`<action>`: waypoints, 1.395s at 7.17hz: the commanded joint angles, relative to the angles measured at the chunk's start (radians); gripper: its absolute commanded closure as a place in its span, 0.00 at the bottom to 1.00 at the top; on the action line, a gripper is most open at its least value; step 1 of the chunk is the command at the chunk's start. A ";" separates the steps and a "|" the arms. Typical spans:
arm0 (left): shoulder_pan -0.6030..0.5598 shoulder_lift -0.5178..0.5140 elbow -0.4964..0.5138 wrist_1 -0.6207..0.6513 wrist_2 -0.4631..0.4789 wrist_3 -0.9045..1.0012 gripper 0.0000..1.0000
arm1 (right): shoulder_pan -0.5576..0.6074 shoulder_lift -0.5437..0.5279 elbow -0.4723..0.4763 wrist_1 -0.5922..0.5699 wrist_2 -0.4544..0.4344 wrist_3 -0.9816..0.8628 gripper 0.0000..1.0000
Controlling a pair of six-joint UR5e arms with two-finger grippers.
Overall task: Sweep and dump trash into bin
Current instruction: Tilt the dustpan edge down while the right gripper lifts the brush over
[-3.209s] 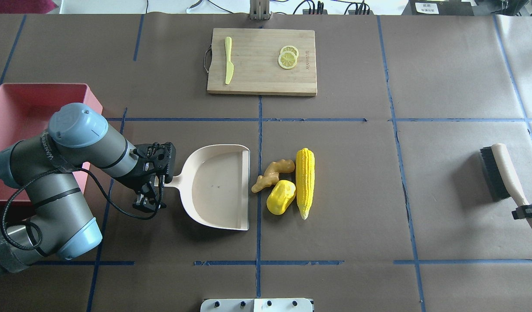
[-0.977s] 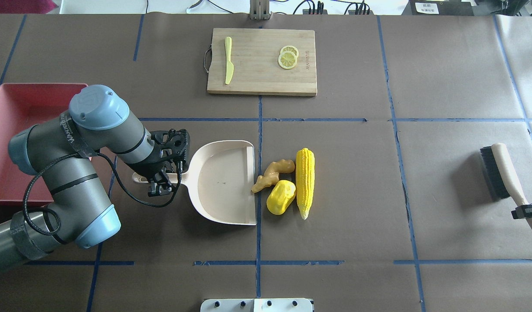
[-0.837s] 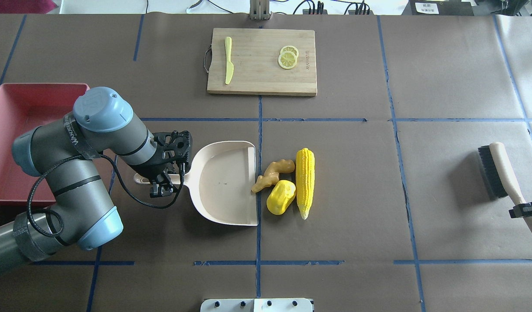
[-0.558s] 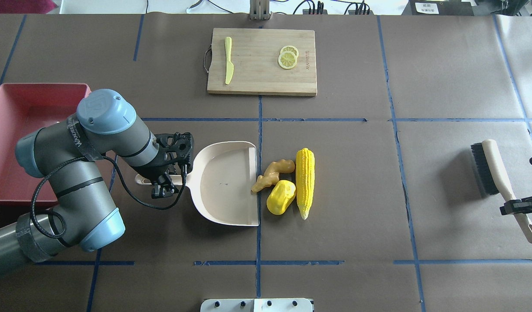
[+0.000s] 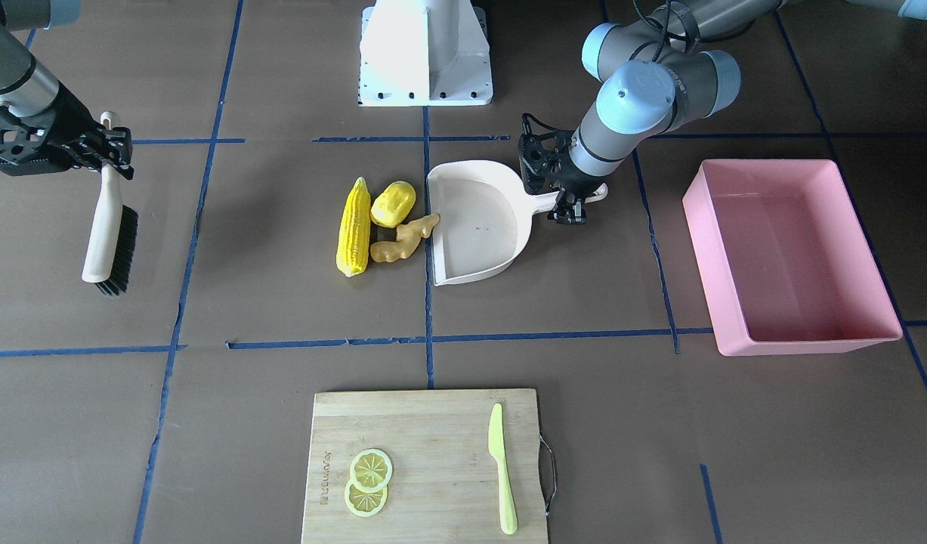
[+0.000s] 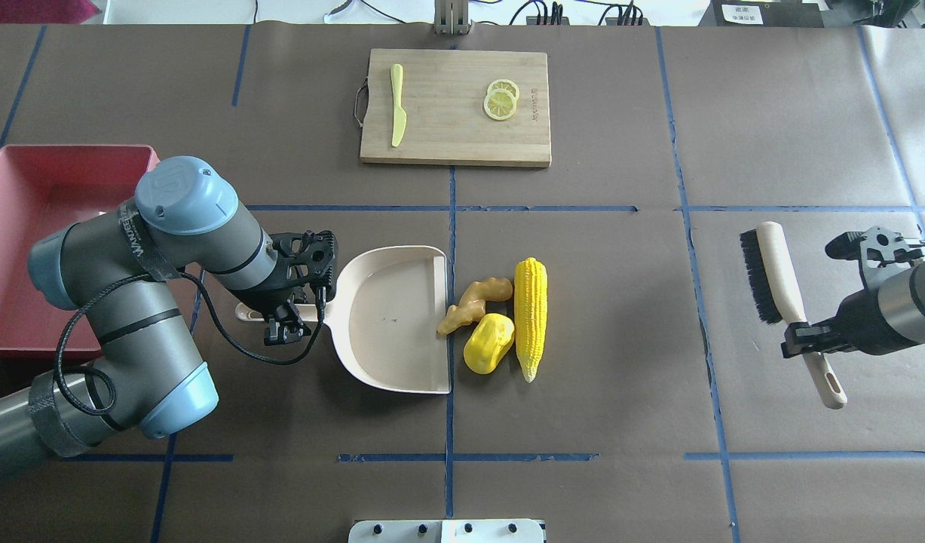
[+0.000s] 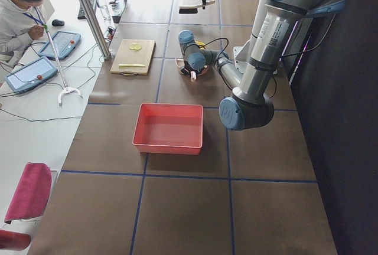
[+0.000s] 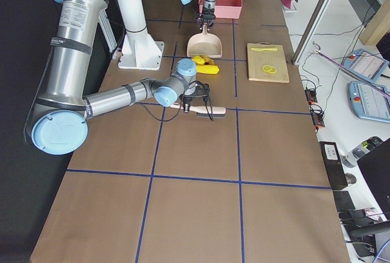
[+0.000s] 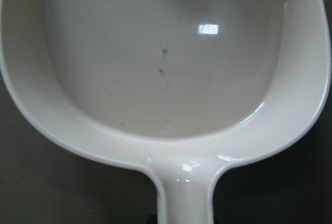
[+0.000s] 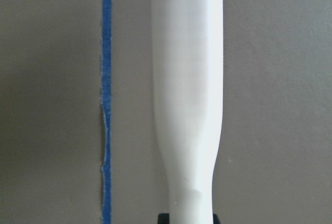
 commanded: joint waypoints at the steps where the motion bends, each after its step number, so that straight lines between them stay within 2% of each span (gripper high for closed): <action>1: 0.000 0.000 0.000 0.000 0.001 0.000 0.90 | -0.146 0.134 -0.001 -0.053 -0.072 0.162 1.00; 3: 0.000 0.000 0.002 -0.005 -0.001 0.000 0.90 | -0.236 0.303 -0.091 -0.092 -0.135 0.238 1.00; 5: 0.000 0.000 0.002 -0.005 -0.001 0.000 0.90 | -0.291 0.355 -0.110 -0.092 -0.144 0.296 1.00; 7: 0.000 0.000 0.002 -0.006 -0.001 0.000 0.90 | -0.359 0.453 -0.145 -0.103 -0.193 0.381 1.00; 8: -0.001 0.000 0.002 -0.006 -0.001 0.000 0.90 | -0.366 0.510 -0.180 -0.122 -0.201 0.383 1.00; 10: 0.000 0.000 0.002 -0.006 -0.002 -0.002 0.90 | -0.368 0.535 -0.190 -0.133 -0.201 0.383 1.00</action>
